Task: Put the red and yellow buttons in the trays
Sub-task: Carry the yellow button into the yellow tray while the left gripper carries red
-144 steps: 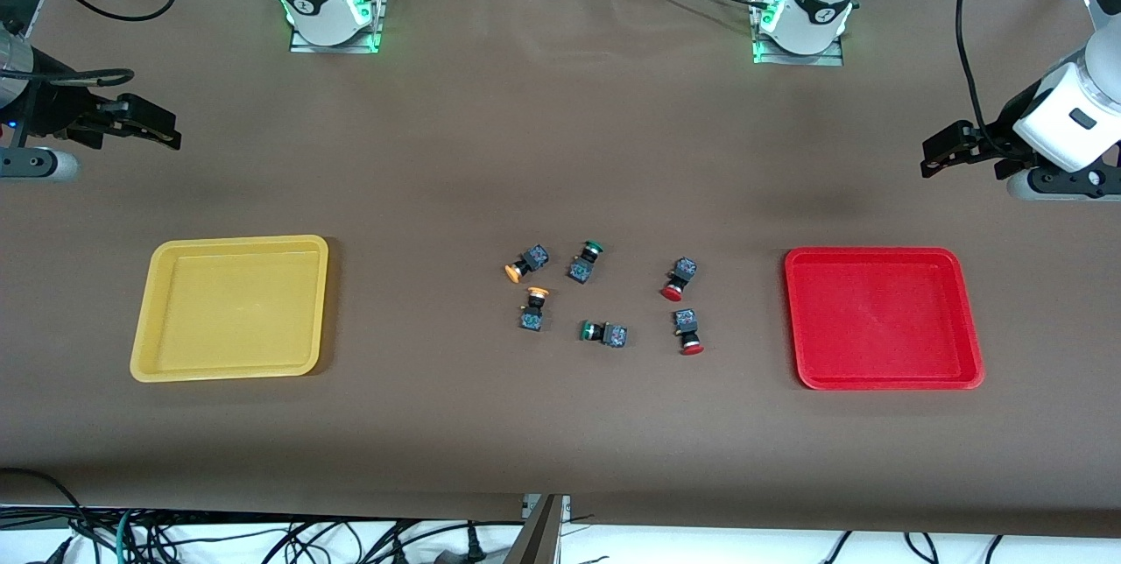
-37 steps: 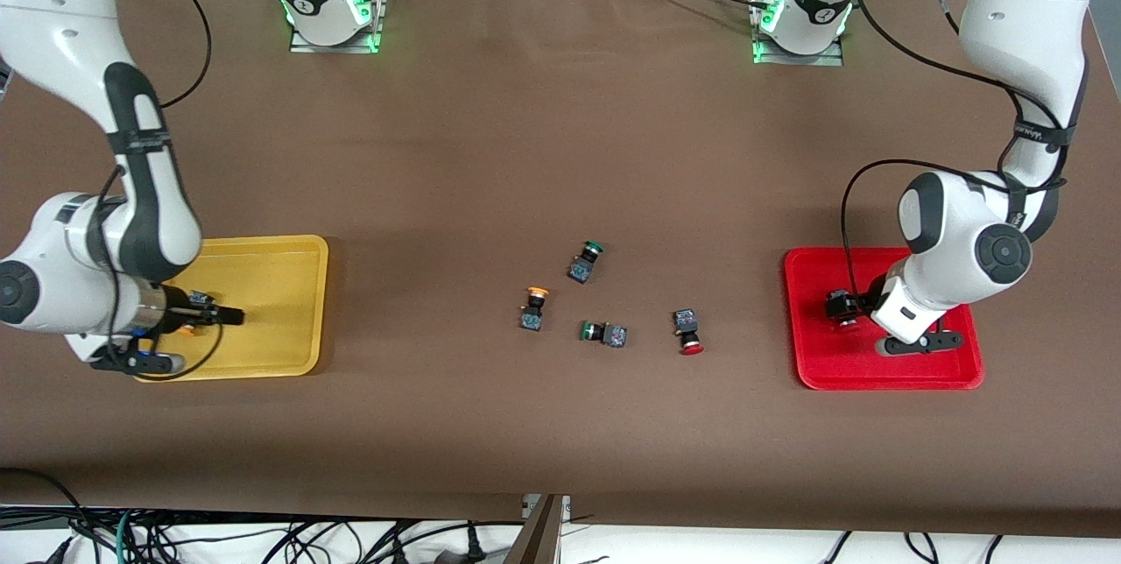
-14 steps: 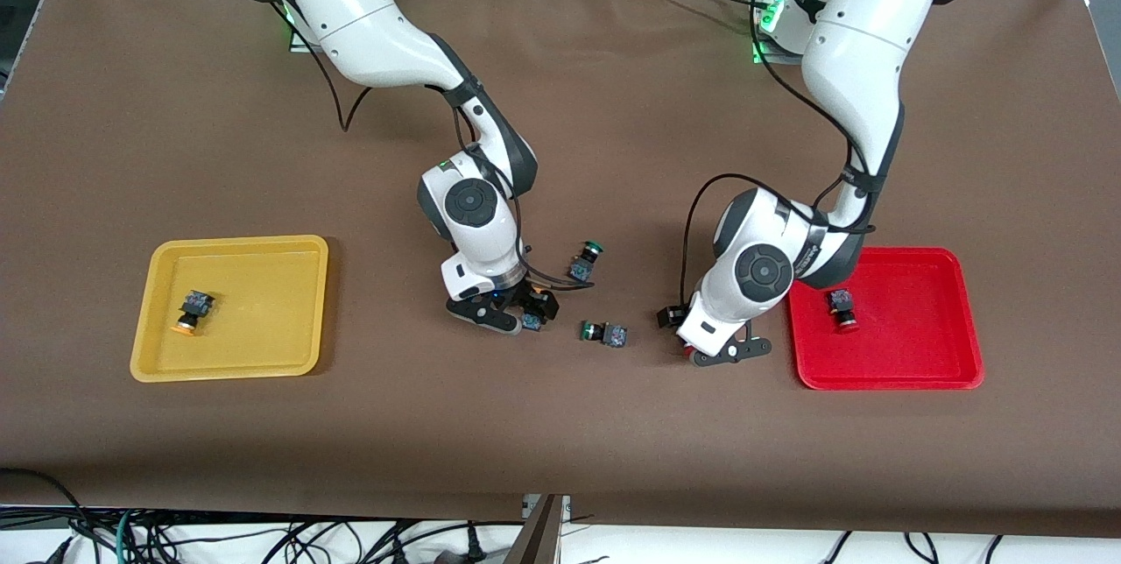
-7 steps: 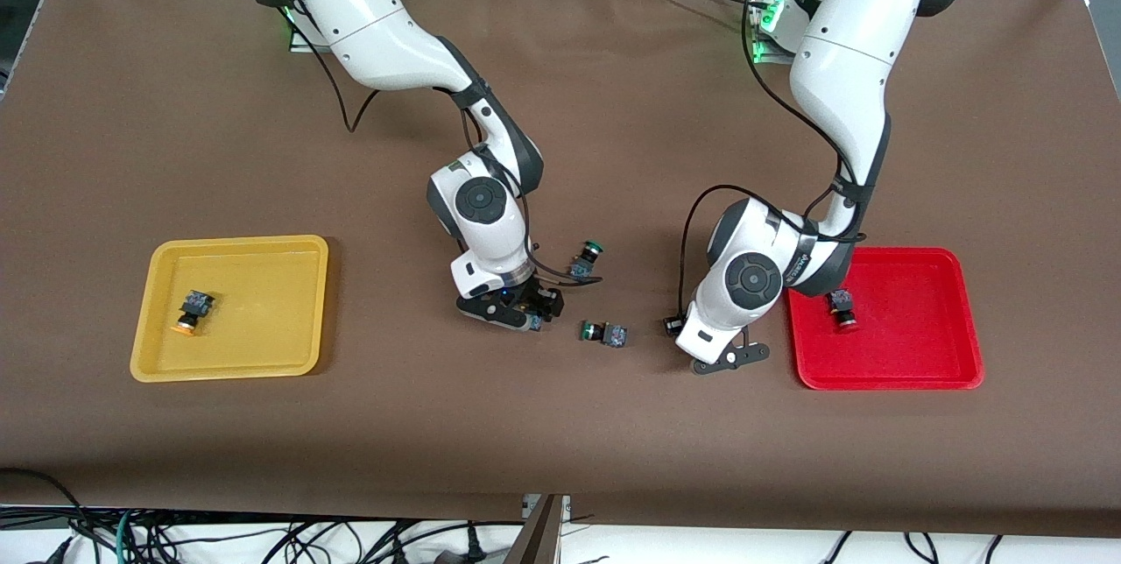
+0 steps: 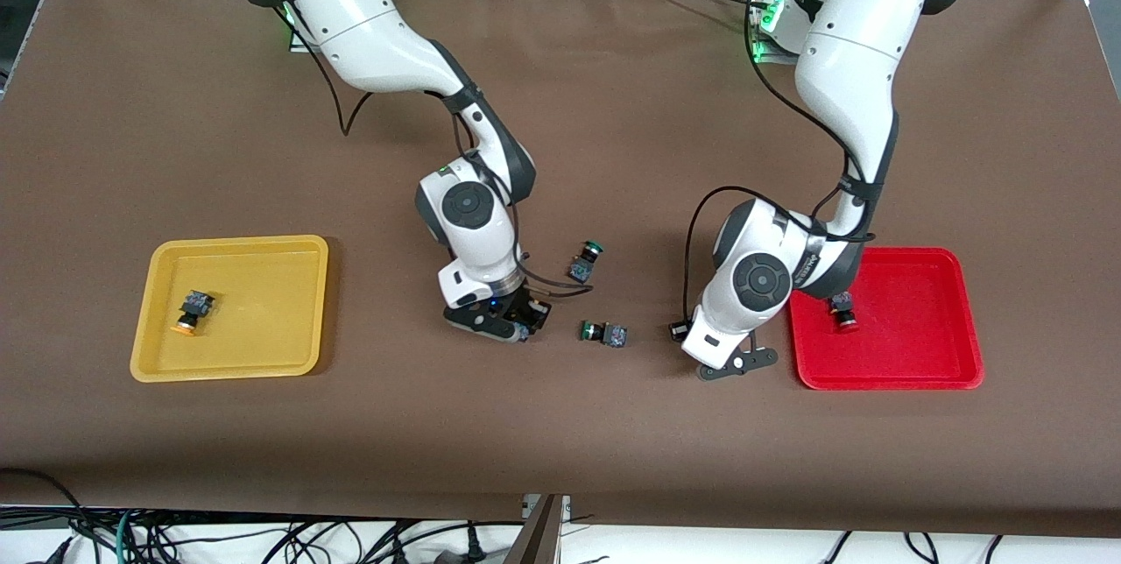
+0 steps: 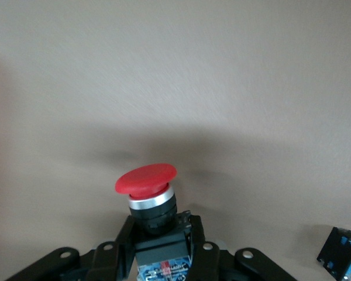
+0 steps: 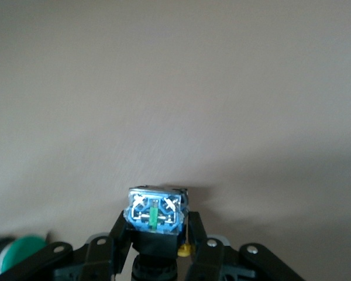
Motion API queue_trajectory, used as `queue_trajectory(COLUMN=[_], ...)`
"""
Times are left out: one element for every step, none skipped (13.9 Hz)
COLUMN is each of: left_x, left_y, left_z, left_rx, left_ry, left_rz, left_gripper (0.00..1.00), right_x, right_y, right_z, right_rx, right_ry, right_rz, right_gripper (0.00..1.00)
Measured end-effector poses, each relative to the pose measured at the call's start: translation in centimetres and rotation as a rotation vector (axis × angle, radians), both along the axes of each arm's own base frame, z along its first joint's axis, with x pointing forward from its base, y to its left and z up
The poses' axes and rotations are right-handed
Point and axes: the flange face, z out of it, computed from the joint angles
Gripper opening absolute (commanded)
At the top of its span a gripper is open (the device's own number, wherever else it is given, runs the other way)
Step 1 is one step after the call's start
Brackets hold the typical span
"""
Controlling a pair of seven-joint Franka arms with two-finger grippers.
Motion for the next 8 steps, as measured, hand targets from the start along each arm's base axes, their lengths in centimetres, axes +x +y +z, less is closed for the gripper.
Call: queue_trajectory(left_x=[0.5, 0.8, 1.0, 1.3, 1.6, 1.8, 2.0, 2.1], left_y=[1.3, 2.9, 4.6, 6.7, 9.1, 12.0, 15.3, 18.5], left_z=[1.9, 3.8, 5.6, 7.2, 8.4, 9.2, 9.4, 9.2], left_rx=[0.004, 0.008, 0.01, 0.012, 0.013, 0.012, 0.008, 0.001], left_ry=[0.01, 0.022, 0.034, 0.046, 0.058, 0.075, 0.093, 0.108], left_rz=[-0.022, -0.048, -0.071, -0.091, -0.116, -0.15, -0.189, -0.23], left_gripper=[0.02, 0.02, 0.02, 0.03, 0.03, 0.03, 0.03, 0.03], right_x=[1.4, 2.8, 4.1, 5.3, 6.2, 6.9, 7.3, 7.6], right_y=[-2.4, -5.5, -9.1, -12.7, -16.2, -19.6, -22.9, -26.2], right_z=[1.1, 2.2, 3.2, 4.0, 4.4, 4.4, 3.9, 3.1], right_rx=[-0.039, -0.08, -0.114, -0.138, -0.158, -0.175, -0.187, -0.196], right_ry=[0.023, 0.058, 0.098, 0.132, 0.163, 0.196, 0.227, 0.25], right_rz=[0.035, 0.079, 0.129, 0.178, 0.224, 0.268, 0.308, 0.345], right_gripper=[0.0, 0.0, 0.0, 0.0, 0.0, 0.0, 0.0, 0.0])
